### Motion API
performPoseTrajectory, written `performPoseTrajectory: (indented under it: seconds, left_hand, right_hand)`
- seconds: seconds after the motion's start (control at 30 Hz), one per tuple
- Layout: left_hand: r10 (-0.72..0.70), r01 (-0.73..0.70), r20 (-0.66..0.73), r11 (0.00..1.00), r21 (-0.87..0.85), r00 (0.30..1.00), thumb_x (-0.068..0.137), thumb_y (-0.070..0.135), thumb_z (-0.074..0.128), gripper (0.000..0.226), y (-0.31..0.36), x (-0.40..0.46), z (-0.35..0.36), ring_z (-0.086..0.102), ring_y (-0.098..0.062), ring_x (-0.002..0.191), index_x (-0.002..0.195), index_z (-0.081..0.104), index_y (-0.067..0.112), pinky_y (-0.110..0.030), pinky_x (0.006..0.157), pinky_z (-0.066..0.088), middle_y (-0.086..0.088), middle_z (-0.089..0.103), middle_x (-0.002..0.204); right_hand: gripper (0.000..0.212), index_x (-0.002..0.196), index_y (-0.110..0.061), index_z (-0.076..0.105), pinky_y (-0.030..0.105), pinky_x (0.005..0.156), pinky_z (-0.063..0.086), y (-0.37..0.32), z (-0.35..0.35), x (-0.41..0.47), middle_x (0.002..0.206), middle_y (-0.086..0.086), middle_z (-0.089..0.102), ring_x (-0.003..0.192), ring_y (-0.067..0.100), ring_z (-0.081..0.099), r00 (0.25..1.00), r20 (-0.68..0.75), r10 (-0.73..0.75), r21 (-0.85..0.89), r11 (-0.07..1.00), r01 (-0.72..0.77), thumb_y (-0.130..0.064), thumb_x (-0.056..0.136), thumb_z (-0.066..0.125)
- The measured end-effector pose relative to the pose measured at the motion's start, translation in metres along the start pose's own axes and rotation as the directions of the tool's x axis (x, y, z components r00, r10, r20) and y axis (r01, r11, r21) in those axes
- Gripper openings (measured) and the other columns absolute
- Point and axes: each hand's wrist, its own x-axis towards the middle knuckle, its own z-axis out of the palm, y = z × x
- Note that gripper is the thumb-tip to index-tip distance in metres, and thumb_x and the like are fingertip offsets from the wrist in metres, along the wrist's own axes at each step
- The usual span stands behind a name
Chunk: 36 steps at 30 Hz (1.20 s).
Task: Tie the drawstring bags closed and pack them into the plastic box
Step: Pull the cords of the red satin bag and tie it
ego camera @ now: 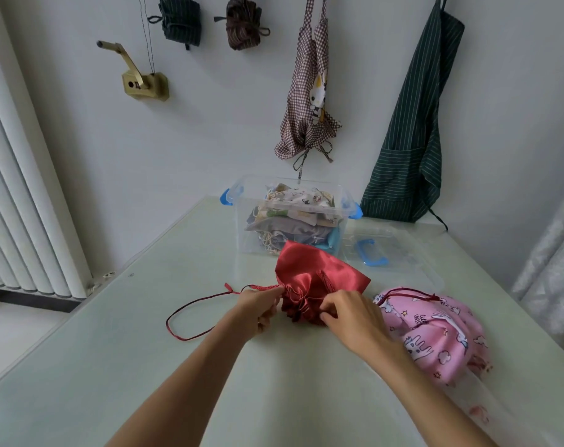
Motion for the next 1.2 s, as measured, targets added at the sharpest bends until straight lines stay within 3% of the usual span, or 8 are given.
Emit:
performPoseTrajectory:
  seconds: [0.2,0.3,0.5,0.63,0.77,0.9,1.07,1.2]
  left_hand:
    - [0.231,-0.228,-0.026,0.970,0.090,0.973,0.089,0.028,0.064,0.018,-0.002,-0.016,-0.005,0.059,-0.002,0.068,0.091,0.070,0.011,-0.014,0.042,0.029,-0.001,0.061,0.079]
    - [0.401,-0.390,-0.048,0.909,0.145,0.915,0.089,0.028,0.064,0.020,-0.006,-0.022,-0.011,0.064,-0.002,0.071,0.086,0.073,0.011,-0.012,0.042,0.031,-0.003,0.065,0.077]
    - [0.587,-0.581,-0.054,0.808,0.097,0.808,0.092,0.027,0.059,0.022,-0.004,-0.025,-0.014,0.059,0.004,0.057,0.082,0.074,0.014,-0.010,0.049,0.041,0.006,0.069,0.064]
    - [0.591,-0.590,0.007,0.807,-0.014,0.807,0.094,0.016,0.055,0.021,0.004,-0.018,-0.012,0.065,-0.001,0.061,0.091,0.072,0.003,-0.015,0.059,0.052,-0.004,0.071,0.081]
    - [0.463,-0.467,0.244,0.883,-0.043,0.852,0.099,0.019,0.045,0.025,0.027,-0.004,-0.014,0.070,-0.006,0.081,0.107,0.064,0.003,-0.015,0.068,0.053,-0.006,0.073,0.103]
    - [0.350,-0.426,0.349,0.889,0.168,0.869,0.097,0.025,0.050,0.021,0.050,0.010,-0.023,0.056,-0.005,0.073,0.101,0.067,0.014,-0.016,0.068,0.044,0.009,0.069,0.084]
    - [0.334,-0.454,0.352,0.819,0.351,0.874,0.091,0.030,0.058,0.021,0.050,0.019,-0.023,0.042,-0.004,0.063,0.097,0.076,0.019,-0.021,0.058,0.027,0.012,0.063,0.072]
    - [0.333,-0.544,0.455,0.683,0.488,0.826,0.090,0.026,0.060,0.021,0.050,0.019,-0.015,0.032,-0.006,0.053,0.095,0.077,0.015,-0.015,0.044,0.022,0.003,0.048,0.061]
  right_hand:
    - [0.026,0.117,-0.031,0.059,0.023,0.062,0.039,-0.005,-0.012,-0.002,0.099,-0.008,0.070,0.081,0.014,0.062,0.992,-0.108,-0.059,0.082,0.994,0.068,-0.026,0.091,0.057]
    - [0.033,0.121,-0.033,0.057,0.024,0.059,0.039,-0.007,-0.015,0.000,0.098,-0.006,0.069,0.081,0.016,0.062,0.983,-0.116,-0.139,0.076,0.986,0.148,-0.023,0.091,0.053]
    - [0.021,0.072,-0.017,0.056,0.030,0.059,0.036,-0.010,-0.013,-0.003,0.058,-0.004,0.042,0.066,0.023,0.047,0.979,0.031,-0.202,0.077,0.977,0.199,-0.017,0.091,0.048]
    - [0.024,0.067,-0.022,0.052,0.031,0.057,0.033,-0.015,-0.013,-0.003,0.055,-0.006,0.038,0.065,0.019,0.042,0.963,0.075,-0.260,0.093,0.963,0.253,-0.016,0.090,0.050]
    - [0.018,0.071,-0.025,0.061,0.030,0.063,0.043,-0.011,-0.013,0.012,0.060,-0.004,0.051,0.066,0.018,0.051,0.970,0.104,-0.219,0.174,0.964,0.199,-0.019,0.087,0.053]
    - [0.015,0.099,-0.021,0.070,0.014,0.054,0.044,0.003,-0.025,0.029,0.062,-0.006,0.063,0.050,0.001,0.053,0.960,0.260,-0.101,0.498,0.866,-0.043,-0.016,0.088,0.062]
    - [0.019,0.075,-0.023,0.072,0.015,0.057,0.039,0.015,-0.049,0.036,0.063,-0.006,0.061,0.049,0.005,0.045,0.846,0.521,-0.114,0.370,0.923,-0.104,-0.032,0.088,0.063]
    - [0.037,0.056,-0.024,0.064,0.016,0.062,0.036,0.021,-0.060,0.036,0.058,-0.007,0.055,0.052,0.002,0.046,0.907,0.413,-0.080,0.412,0.905,-0.108,-0.045,0.087,0.060]
